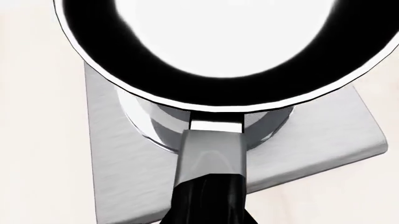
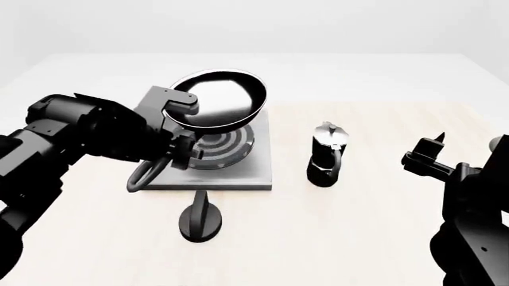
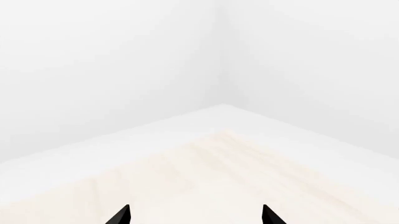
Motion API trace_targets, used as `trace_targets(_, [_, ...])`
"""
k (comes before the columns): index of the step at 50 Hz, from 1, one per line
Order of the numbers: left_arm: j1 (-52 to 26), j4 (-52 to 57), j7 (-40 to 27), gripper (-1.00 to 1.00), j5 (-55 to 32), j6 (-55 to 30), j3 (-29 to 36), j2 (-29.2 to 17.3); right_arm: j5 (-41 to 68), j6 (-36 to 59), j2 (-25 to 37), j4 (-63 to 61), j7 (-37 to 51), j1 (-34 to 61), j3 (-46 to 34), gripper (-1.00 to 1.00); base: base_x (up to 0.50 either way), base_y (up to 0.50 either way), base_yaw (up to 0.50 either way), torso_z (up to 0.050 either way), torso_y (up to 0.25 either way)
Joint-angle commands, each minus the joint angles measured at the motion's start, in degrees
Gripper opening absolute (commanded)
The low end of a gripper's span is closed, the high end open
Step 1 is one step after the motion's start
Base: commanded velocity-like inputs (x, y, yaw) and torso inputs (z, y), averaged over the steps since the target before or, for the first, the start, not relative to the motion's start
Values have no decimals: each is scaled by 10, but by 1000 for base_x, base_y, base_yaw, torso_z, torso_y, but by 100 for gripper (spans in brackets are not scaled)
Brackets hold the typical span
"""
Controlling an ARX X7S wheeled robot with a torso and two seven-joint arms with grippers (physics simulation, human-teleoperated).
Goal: Turn on the stove and put the frying pan on it.
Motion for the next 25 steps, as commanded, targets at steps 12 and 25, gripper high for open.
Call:
trace_targets(12, [20, -118, 50, -100, 57, 19, 0, 55, 4, -1, 3, 0, 3, 0, 0, 100, 0, 0, 0, 1, 1])
trace_targets(25, [37, -200, 99, -100, 82, 33, 18, 94, 6, -2, 4, -1, 4, -1, -1, 100, 0, 0, 0, 1, 2])
